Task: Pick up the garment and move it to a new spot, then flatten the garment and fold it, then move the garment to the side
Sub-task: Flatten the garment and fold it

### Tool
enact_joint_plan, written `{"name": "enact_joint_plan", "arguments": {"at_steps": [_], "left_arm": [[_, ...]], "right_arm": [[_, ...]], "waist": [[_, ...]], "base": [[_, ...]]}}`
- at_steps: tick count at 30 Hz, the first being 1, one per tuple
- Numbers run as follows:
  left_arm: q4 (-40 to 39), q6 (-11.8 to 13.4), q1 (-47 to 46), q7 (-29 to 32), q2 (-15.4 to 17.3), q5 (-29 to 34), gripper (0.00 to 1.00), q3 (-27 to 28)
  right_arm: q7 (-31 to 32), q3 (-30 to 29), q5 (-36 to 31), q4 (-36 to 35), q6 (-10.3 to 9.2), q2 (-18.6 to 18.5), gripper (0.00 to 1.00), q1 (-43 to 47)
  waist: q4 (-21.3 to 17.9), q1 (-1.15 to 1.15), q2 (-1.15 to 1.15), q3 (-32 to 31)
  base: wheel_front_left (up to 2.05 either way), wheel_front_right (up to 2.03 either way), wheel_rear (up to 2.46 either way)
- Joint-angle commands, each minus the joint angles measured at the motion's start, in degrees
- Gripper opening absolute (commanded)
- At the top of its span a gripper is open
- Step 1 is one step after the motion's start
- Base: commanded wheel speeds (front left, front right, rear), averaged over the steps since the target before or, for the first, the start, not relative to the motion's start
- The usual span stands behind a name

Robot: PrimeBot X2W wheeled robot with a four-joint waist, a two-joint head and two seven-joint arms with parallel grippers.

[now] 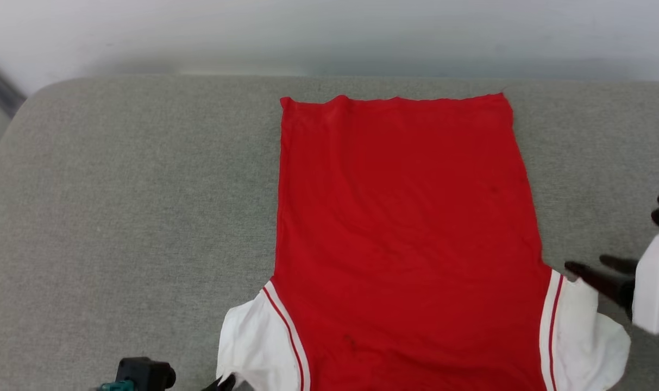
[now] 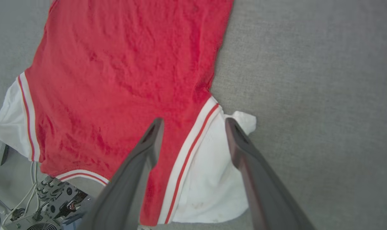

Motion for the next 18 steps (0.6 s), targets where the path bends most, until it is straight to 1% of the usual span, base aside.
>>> {"name": "enact_joint_plan", "arguments": {"at_steps": [1,5,9,12,15,18], "left_arm": [[-0.7,0.3,-1.1,0.2,0.3,0.4,0.00,-0.2],[-4.5,1.0,-2.5,2.1,0.9,2.1,0.00,-0.9],[-7.6,1.2,-4.4,3.7,0.9,3.7,0.00,-1.9],[-9.2,1.4,-5.7,4.4,0.5,4.9,0.00,-2.4],[-10.3,1.3,-7.0,4.6,0.0,5.9,0.00,-2.8],[-11.2,1.1,-8.2,4.7,-0.5,6.7,0.00,-3.2]], "right_arm": [[1.1,-0.6,-0.5,0.1,-0.02,0.7,1.00,-2.3],[11.2,-3.6,-5.0,4.1,-0.02,4.6,1.00,-13.1],[18.9,-6.8,-11.5,9.0,-0.02,7.7,1.00,-23.8],[22.0,-9.3,-16.9,13.2,-0.02,9.5,1.00,-31.2],[23.9,-11.7,-22.1,16.9,-0.02,10.2,1.00,-37.6],[24.5,-13.3,-27.2,20.4,-0.02,10.3,1.00,-43.3]], "waist": [[1.8,-0.01,0.00,2.0],[4.2,-0.01,0.00,4.9],[6.9,-0.01,0.00,8.3],[8.8,-0.01,0.00,10.8],[10.3,-0.01,0.00,13.4],[11.6,-0.01,0.00,16.0]], "base": [[0.00,0.00,0.00],[0.00,0.00,0.00],[0.00,0.00,0.00],[0.00,0.00,0.00],[0.00,0.00,0.00],[0.00,0.00,0.00]]}}
